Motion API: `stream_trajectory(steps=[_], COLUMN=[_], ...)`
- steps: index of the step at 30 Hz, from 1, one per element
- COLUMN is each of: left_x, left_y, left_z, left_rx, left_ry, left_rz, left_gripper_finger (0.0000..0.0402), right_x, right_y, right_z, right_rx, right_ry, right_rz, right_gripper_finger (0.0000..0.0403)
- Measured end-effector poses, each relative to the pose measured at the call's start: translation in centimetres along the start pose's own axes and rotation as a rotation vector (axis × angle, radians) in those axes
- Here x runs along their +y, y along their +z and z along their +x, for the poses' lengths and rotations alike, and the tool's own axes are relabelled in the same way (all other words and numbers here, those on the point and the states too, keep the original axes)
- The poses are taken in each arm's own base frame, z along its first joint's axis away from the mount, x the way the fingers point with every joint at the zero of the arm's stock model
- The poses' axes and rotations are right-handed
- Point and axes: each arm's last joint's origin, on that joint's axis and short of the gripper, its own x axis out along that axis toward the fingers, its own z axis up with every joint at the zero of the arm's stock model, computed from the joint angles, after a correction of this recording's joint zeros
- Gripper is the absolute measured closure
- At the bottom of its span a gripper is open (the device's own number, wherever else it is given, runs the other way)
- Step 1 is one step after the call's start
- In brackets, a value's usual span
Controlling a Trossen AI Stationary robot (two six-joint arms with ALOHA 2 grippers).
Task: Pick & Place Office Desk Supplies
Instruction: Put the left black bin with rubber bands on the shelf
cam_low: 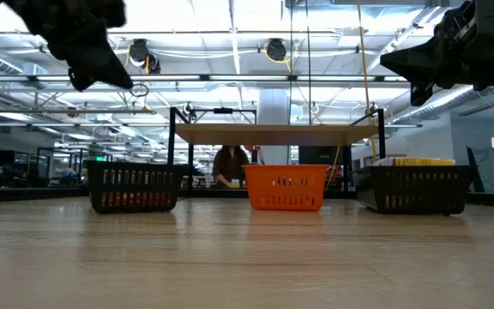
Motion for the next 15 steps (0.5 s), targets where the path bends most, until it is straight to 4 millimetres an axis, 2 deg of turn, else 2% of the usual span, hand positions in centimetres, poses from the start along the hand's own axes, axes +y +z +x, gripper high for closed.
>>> stream_trajectory(steps=[3,8,15], left_x=[-1.7,-4.2,-6.3], left_y=[1.1,2.8,3.6], left_z=[1.9,5.2,9.6], left_rx=[0.189,0.428,0.567], left_ry=[0.077,0.141,0.156], left_rz=[0.031,0.075,0.106], left_gripper_finger=[0.0352,0.0284,0.0189], right_x=[0.0,0.0,-0.1], right_y=[0.0,-0.1,-0.4], right_z=[0.0,0.0,0.0], right_rx=[0.004,0.012,0.047], right_ry=[-0.002,-0.005,-0.008], right_rz=[-0.011,-0.079,-0.109], right_gripper_finger=[0.0403,0.0403,0.0403])
